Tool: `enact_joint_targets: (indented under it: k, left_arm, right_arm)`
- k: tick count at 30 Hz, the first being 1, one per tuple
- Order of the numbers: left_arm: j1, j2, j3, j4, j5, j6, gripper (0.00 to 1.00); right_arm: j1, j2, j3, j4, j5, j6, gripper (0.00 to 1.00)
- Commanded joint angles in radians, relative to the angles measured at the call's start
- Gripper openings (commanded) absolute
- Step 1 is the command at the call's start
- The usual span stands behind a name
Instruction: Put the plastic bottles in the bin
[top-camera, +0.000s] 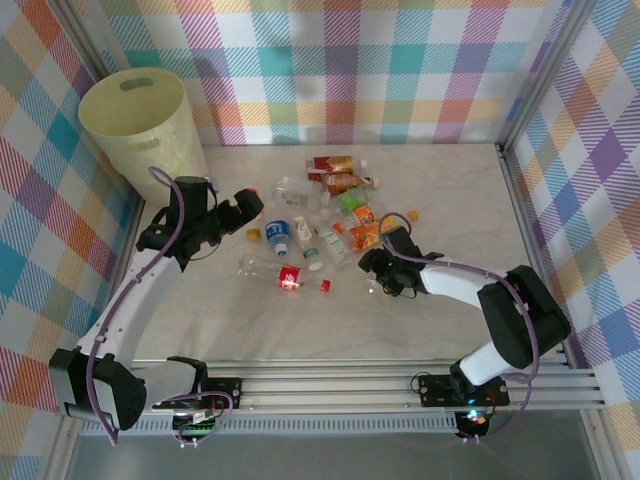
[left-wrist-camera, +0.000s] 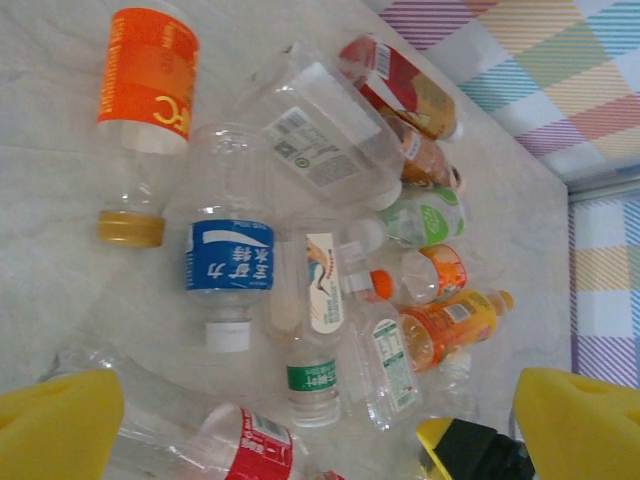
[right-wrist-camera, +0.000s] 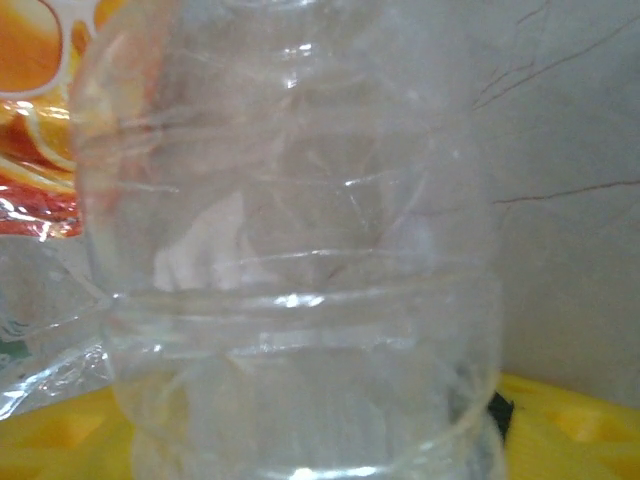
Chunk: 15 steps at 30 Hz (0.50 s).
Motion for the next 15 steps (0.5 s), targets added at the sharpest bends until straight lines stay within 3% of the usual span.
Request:
enact_joint_targets:
  k: [1, 15]
  left_arm:
    - [-0.031, -0.007, -0.017, 0.076, 0.052, -0.022, 1.00]
    - [-0.109, 0.050, -0.049, 0.295, 0.255, -0.014, 1.00]
  right_arm:
    - [0.007, -0.009, -0.018, 0.003, 0.021, -0.111, 0.67]
    - [0.023, -0.191, -0.058, 0.060, 0.015, -0.483, 0.49]
